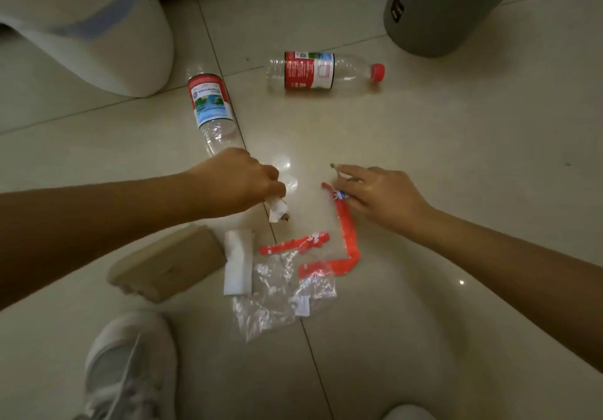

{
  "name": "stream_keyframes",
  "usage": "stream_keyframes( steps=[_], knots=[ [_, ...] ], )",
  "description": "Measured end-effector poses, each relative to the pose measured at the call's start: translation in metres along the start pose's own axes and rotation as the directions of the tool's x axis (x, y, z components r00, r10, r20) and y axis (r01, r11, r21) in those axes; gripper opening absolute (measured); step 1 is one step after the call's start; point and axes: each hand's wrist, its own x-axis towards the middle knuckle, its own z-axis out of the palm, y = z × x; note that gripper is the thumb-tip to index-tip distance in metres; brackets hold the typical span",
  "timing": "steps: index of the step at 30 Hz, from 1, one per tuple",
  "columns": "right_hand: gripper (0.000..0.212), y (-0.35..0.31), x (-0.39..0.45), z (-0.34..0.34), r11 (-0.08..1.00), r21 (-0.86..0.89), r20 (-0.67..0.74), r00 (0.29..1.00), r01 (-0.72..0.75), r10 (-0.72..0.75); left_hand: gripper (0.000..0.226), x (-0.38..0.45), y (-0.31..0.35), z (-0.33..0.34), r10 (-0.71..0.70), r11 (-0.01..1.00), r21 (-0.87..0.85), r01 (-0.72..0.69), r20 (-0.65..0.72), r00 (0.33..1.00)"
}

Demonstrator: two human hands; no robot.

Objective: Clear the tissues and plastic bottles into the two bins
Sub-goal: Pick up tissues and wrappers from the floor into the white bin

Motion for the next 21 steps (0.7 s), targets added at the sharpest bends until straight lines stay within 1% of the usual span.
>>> stream_keyframes(
  steps=[3, 4, 6, 8, 10, 11, 13, 14, 15, 16, 19, 21],
  knots=[
    [0.022, -0.016, -0.02, 0.006, 0.996, 0.044, -0.04, 0.996, 0.083, -0.081, 0.029, -0.009, 0.015, 0.006, 0.089, 0.994, 0.061, -0.094, 0.086, 0.992],
    [0.025, -0.02, -0.03, 0.012, 0.994, 0.055, -0.043, 0.995, 0.097, -0.095, 0.032, -0.013, 0.018, 0.01, 0.093, 0.993, 0.057, -0.1, 0.122, 0.988],
    [0.035, -0.027, -0.051, 0.029, 0.991, 0.057, 0.001, 0.993, 0.121, -0.121, 0.036, -0.02, 0.022, 0.02, 0.091, 0.995, 0.025, -0.097, 0.175, 0.98],
    [0.036, -0.031, -0.069, 0.044, 0.985, 0.038, 0.073, 0.983, 0.167, -0.169, 0.036, -0.023, 0.029, 0.031, 0.077, 0.997, 0.007, -0.08, 0.196, 0.978],
    [0.039, -0.033, -0.081, 0.049, 0.98, 0.011, 0.112, 0.974, 0.198, -0.198, 0.032, -0.021, 0.038, 0.036, 0.034, 0.999, -0.03, -0.027, 0.228, 0.973],
    [0.049, -0.038, -0.085, 0.046, 0.987, 0.027, 0.148, 0.976, 0.159, -0.161, 0.032, -0.02, 0.043, 0.035, 0.01, 0.999, -0.037, 0.001, 0.303, 0.953],
    [0.077, -0.049, -0.089, 0.037, 0.998, 0.056, 0.281, 0.96, -0.001, -0.015, 0.037, -0.014, 0.049, 0.032, 0.012, 0.999, -0.032, 0.002, 0.428, 0.904],
    [0.088, -0.057, -0.09, 0.034, 0.996, 0.056, 0.368, 0.929, -0.062, 0.037, 0.038, -0.013, 0.051, 0.03, 0.027, 0.999, -0.041, -0.01, 0.442, 0.896],
    [0.095, -0.065, -0.091, 0.033, 0.995, 0.053, 0.44, 0.896, -0.086, 0.054, 0.038, -0.012, 0.052, 0.028, 0.039, 0.999, -0.04, -0.024, 0.432, 0.901],
    [0.099, -0.072, -0.092, 0.034, 0.995, 0.055, 0.471, 0.881, -0.084, 0.048, 0.038, -0.013, 0.052, 0.029, 0.037, 0.999, -0.03, -0.027, 0.421, 0.906],
    [0.102, -0.09, -0.083, 0.042, 0.999, 0.04, 0.455, 0.89, -0.027, 0.006, 0.042, -0.016, 0.052, 0.033, 0.041, 0.999, -0.011, -0.04, 0.377, 0.925],
    [0.1, -0.098, -0.077, 0.048, 0.999, 0.022, 0.435, 0.9, -0.026, 0.014, 0.047, -0.018, 0.054, 0.035, 0.047, 0.999, -0.009, -0.047, 0.368, 0.929]
  ],
)
